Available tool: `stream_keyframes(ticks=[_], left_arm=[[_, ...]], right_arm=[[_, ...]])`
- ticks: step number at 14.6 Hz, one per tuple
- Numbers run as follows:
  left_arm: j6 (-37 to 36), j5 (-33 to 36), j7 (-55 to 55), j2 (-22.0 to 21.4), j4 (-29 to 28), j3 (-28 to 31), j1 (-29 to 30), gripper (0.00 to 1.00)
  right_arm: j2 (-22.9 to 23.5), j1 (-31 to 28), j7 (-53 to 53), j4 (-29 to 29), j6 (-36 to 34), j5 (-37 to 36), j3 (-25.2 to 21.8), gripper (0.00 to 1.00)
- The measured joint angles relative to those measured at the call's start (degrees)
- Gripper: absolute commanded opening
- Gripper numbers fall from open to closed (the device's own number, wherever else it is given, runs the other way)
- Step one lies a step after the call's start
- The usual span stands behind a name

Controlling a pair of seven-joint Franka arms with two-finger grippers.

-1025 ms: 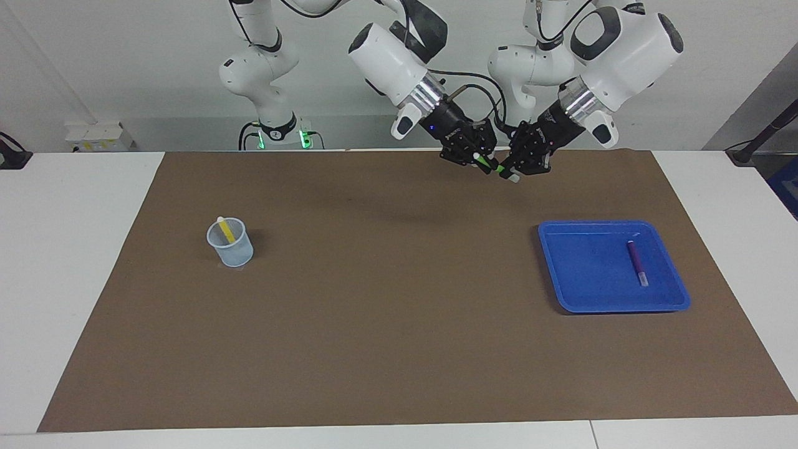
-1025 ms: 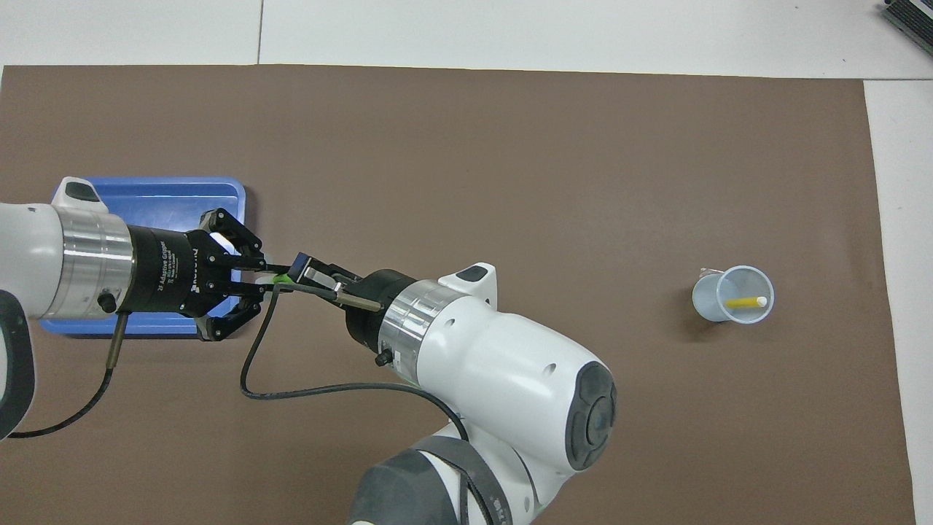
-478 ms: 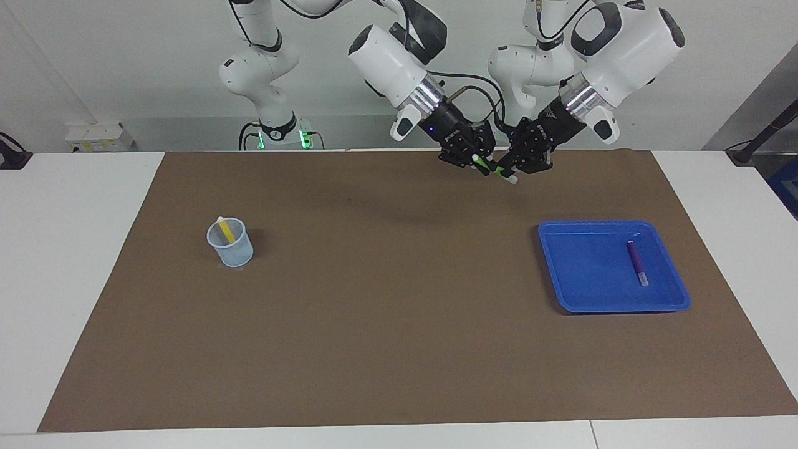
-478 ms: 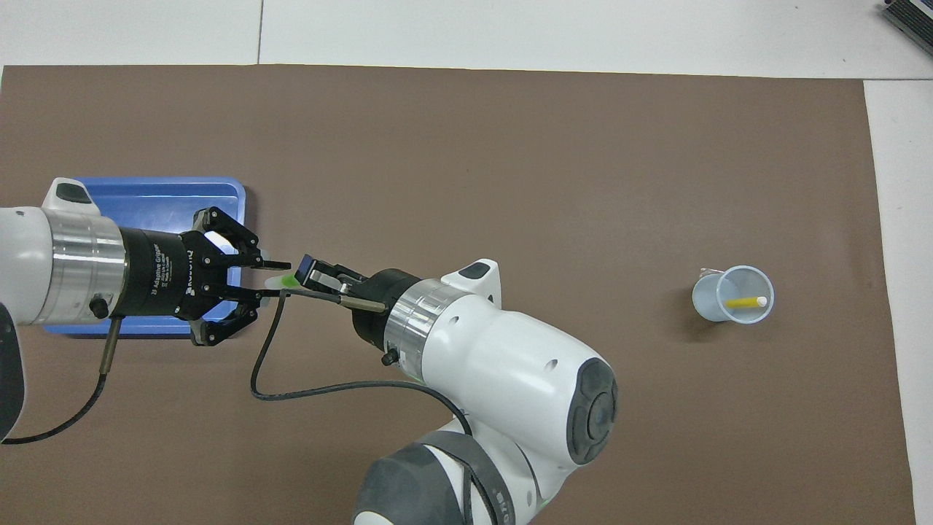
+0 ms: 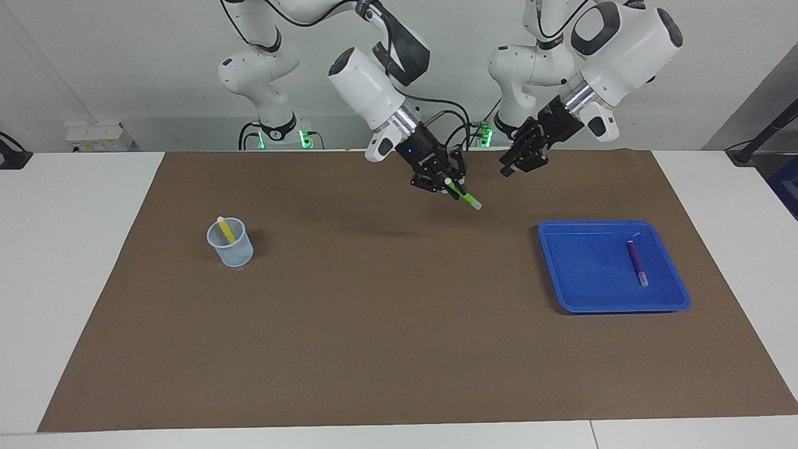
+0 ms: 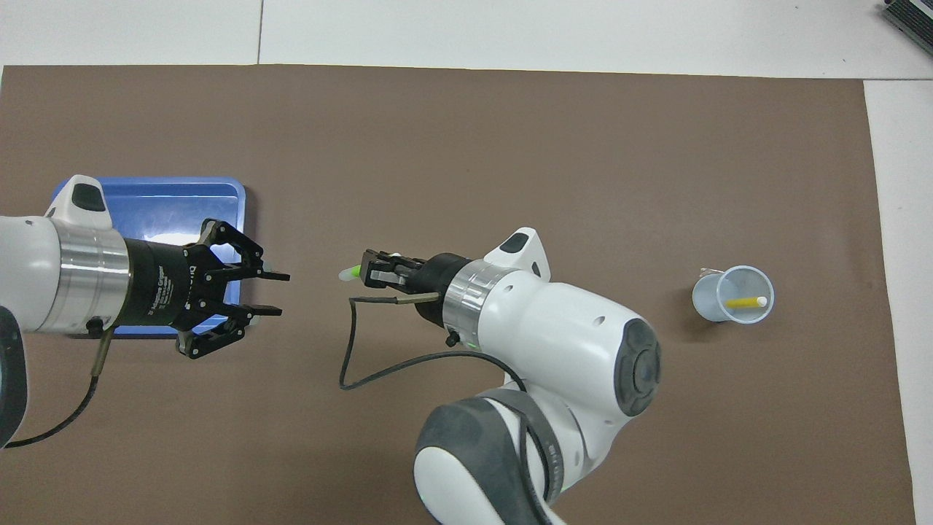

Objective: Transfer and insert pens with both arms
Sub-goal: 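Open the left gripper while the right gripper pulls the green pen away, then lower the green pen into the white cup with the right gripper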

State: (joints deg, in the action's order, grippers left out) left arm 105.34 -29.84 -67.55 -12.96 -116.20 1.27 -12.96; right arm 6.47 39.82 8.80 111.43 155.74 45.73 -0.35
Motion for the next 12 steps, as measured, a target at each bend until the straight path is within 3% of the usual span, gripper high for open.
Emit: stream_keyframes(ticks=[3,9,12], left_arm=[[-3.7,6.5,19.4,-1.2,-1.5,0.5,3.1,0.36],[-4.5,18.6,56.0,-2.3,-3.1,0.9,12.4,0.38],[-2.0,23.3,69.7,-2.0,-4.4,1.1,17.1,0.38]], right_arm=[[-4.1,-6.9,-8.1,0.8,-11.2,-2.8,-0.3,0.00],[-13.8,-24.2,-18.1,1.0,-39.4,-23.6,-0.6,0.00],[-15.8,-32.9,-29.2,1.5,-47.0,-32.2,-0.7,0.00]])
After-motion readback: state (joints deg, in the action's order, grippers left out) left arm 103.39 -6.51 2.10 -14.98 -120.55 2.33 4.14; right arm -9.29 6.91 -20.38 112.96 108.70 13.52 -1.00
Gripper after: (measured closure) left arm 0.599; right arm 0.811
